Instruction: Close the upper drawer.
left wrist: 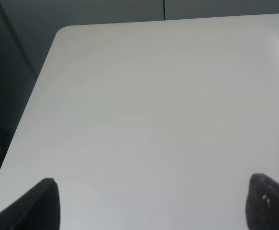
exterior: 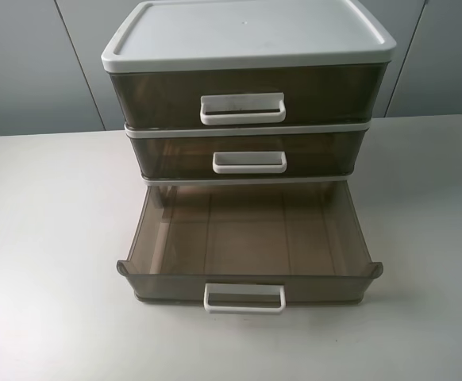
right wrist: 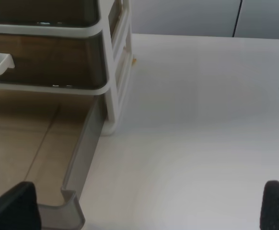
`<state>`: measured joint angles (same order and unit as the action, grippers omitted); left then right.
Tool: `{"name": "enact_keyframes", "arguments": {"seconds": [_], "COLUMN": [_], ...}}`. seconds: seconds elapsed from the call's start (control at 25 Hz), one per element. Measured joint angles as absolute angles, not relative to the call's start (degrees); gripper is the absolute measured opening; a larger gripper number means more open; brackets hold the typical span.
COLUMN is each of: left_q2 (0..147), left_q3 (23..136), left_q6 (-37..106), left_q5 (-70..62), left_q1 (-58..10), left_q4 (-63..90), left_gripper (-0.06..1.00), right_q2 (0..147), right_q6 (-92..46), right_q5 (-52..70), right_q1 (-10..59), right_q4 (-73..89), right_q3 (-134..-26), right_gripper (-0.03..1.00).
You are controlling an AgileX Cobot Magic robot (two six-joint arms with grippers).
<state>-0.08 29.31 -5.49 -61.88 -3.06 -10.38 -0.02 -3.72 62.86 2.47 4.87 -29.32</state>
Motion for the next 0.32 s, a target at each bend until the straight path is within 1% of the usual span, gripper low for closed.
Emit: {"name": "enact_keyframes", "arguments": {"seconds": [0.32], "left_q2": [-0.08], "left_q3": [29.31], "left_q6": [-5.49], "left_q5": [-61.88], "left_q1": [-3.06], "left_q4": [-10.38], "left_gripper": [0.74], "right_q2": [-0.02], "right_q6": [-3.61], "right_q5": [62.86], "right_q1": [2.47], "right_q4": [4.06], "right_q3": [-29.32], "right_gripper": [0.70]}}
